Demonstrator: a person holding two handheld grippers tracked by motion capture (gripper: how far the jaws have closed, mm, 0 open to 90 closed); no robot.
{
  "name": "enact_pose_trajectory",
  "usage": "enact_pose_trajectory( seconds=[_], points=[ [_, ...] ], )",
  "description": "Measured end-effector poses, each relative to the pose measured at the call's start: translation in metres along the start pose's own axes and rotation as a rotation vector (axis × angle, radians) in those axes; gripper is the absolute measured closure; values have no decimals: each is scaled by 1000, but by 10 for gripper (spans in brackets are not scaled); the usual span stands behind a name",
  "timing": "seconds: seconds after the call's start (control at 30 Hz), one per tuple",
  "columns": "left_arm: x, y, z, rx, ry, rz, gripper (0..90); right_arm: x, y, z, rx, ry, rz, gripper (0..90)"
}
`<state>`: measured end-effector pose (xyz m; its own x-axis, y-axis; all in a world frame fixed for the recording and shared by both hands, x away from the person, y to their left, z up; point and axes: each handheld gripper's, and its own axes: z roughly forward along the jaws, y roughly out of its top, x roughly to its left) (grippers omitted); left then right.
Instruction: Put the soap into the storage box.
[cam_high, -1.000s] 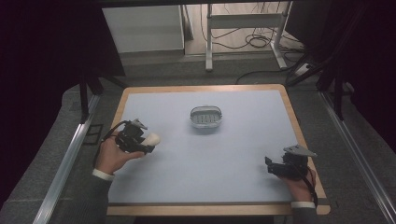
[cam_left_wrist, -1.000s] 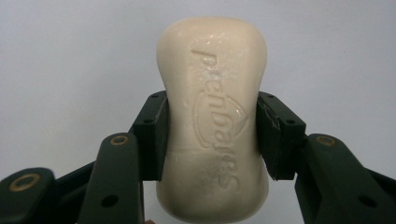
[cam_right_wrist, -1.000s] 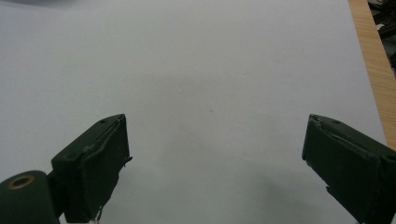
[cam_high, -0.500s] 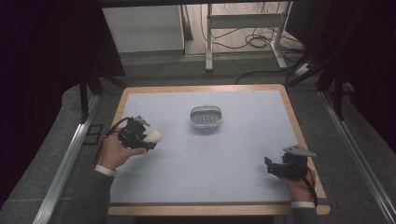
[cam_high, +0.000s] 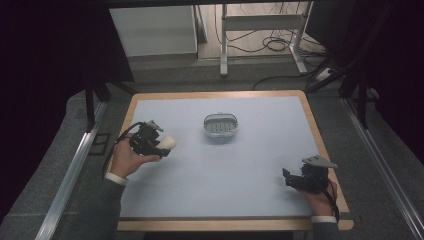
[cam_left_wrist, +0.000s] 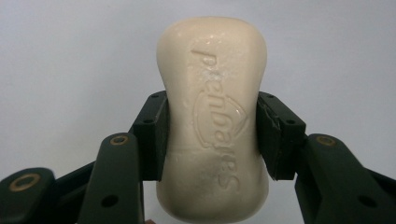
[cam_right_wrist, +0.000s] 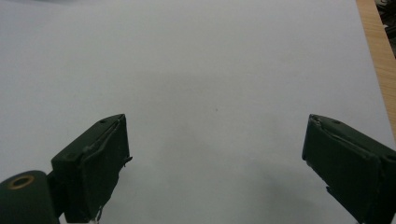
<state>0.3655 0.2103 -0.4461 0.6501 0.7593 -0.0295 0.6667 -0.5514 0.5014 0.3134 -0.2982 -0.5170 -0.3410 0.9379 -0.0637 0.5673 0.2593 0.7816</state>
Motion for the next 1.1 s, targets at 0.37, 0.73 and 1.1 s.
enact_pose_trajectory(
  seconds=[0.37,0.73,1.1],
  points=[
    [0,15,2,-13,-9,5,497,0,0,0,2,-1,2,70],
    [0,24,4,-12,-5,13,497,-1,-1,1,7,0,3,70],
    [-1,35,8,-11,-11,28,497,-1,-1,1,8,-2,2,71]
  ],
)
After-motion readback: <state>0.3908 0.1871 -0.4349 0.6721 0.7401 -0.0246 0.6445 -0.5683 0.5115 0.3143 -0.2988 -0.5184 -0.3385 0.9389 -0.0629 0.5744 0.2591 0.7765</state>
